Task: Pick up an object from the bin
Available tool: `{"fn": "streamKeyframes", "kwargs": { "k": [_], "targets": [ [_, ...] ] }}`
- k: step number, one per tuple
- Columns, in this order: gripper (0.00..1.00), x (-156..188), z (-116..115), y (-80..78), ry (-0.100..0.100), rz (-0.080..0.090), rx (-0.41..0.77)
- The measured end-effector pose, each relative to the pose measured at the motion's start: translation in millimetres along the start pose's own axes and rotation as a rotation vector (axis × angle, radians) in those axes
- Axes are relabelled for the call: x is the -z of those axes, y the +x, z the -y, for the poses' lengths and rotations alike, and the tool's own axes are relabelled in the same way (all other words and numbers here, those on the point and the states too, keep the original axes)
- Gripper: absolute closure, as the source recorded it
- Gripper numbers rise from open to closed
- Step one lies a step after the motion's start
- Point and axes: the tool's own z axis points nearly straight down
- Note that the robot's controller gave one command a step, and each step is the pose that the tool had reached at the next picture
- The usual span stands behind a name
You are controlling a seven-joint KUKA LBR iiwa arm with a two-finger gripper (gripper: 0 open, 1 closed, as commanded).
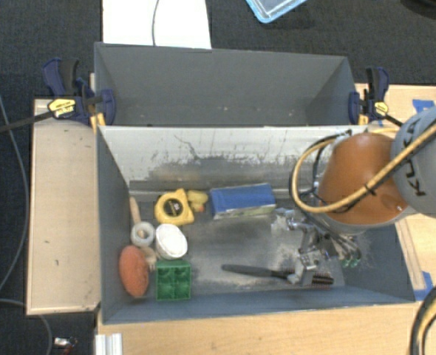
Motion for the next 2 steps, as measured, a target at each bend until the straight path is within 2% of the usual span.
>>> {"fn": "streamKeyframes", "kwargs": {
  "k": [1,2],
  "targets": [
    [0.0,-40,-8,2.6,-0.002,-0.003,-0.028],
    [1.0,-70,-10,-1.5,0.003,0.019,0.08]
  ]
}}
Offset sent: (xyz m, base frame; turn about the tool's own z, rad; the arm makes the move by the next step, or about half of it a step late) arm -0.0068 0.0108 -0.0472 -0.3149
